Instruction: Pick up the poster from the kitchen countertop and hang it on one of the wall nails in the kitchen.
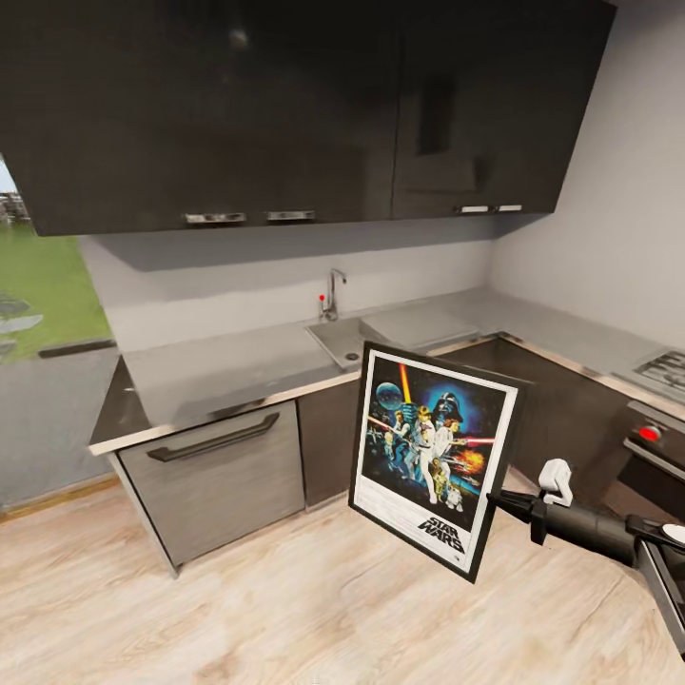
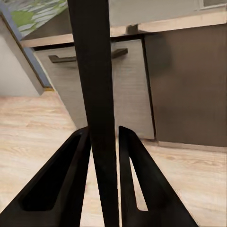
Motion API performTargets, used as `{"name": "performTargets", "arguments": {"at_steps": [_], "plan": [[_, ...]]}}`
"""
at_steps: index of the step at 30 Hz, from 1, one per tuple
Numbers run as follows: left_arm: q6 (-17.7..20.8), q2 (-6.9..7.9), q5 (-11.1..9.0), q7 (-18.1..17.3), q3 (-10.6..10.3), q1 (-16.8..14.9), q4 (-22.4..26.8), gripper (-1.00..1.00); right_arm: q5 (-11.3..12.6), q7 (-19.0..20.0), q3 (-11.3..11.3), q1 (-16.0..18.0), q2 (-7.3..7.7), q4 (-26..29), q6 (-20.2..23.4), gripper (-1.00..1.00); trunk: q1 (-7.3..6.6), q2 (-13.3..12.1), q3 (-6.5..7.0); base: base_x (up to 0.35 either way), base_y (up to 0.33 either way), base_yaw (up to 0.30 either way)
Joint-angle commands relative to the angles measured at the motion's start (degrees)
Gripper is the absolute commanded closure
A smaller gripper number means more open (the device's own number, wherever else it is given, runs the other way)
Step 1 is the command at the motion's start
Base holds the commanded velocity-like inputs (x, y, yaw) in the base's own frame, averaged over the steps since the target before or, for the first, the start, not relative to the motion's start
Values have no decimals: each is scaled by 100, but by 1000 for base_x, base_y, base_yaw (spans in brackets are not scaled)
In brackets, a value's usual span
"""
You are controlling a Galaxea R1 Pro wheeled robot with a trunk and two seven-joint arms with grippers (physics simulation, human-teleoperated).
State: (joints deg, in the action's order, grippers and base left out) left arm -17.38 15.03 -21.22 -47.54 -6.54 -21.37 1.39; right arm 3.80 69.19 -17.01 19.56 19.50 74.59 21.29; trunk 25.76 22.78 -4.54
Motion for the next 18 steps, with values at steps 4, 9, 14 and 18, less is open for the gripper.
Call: {"name": "performTargets", "arguments": {"at_steps": [4, 9, 14, 18], "plan": [[-29, 0, -41, -9, -49, -7, -7, -100, 33, 24, -4, 4, 2, 3, 68, 100, 2, 14, -15, -216, 220, 287], [-34, 0, -41, -9, -49, -7, -7, -100, 33, 24, -4, 4, 2, 3, 68, 100, 2, 14, -24, -251, 210, 282], [-35, 0, -41, -9, -49, -7, -7, -100, 33, 24, -4, 4, 2, 3, 68, 100, 2, 14, -35, -144, 100, 280], [-31, 0, -41, -9, -49, -7, -7, -100, 33, 24, -4, 4, -15, 3, 68, 100, 2, 14, -45, -45, 32, 280]]}}
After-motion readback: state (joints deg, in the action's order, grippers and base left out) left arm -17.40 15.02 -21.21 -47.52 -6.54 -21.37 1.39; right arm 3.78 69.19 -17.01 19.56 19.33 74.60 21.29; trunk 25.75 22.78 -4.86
